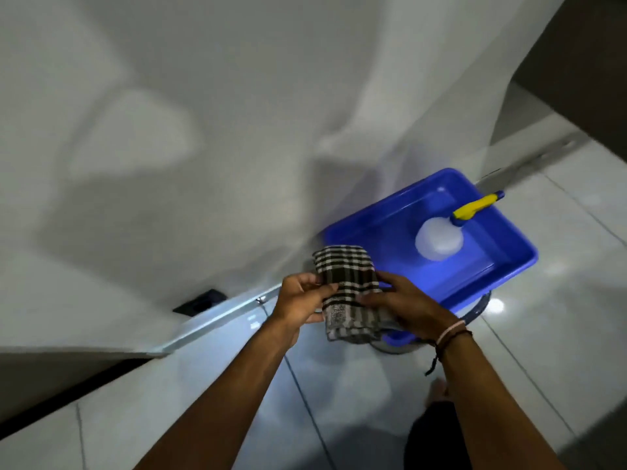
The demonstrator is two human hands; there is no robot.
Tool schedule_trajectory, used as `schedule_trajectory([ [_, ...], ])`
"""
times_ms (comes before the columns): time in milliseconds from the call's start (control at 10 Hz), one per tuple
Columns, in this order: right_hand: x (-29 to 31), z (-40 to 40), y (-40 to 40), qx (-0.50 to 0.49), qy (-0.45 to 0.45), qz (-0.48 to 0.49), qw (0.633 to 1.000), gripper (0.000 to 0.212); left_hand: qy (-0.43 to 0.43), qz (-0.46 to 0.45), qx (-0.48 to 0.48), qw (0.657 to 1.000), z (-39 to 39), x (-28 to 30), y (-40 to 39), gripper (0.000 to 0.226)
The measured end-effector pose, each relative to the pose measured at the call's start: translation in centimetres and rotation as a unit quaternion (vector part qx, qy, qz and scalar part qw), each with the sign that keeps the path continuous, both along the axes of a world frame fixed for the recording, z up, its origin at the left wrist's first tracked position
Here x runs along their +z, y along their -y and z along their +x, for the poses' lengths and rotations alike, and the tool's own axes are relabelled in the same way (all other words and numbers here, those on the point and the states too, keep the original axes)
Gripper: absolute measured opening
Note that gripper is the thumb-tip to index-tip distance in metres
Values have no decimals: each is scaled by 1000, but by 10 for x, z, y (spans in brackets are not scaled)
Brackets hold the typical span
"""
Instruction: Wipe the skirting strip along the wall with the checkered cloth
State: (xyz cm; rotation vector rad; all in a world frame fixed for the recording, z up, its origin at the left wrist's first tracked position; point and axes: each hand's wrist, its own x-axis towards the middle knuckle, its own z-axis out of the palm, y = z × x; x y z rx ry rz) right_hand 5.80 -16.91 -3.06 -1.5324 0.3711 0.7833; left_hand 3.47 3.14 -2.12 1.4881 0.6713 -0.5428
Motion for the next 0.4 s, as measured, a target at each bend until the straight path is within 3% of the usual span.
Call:
schedule_trajectory([
  [100,-18,36,34,15,26,-146,989,44,-23,28,75,997,20,-15,46,20],
  [200,-36,68,48,61,31,-207,976,34,-49,60,110,991,41,-29,81,22],
  [300,-35,76,68,188,43,-258,947,43,-65,93,50,992,42,-29,100,41],
  [400,9,61,96,239,51,-248,938,55,-67,130,22,989,23,10,105,53],
])
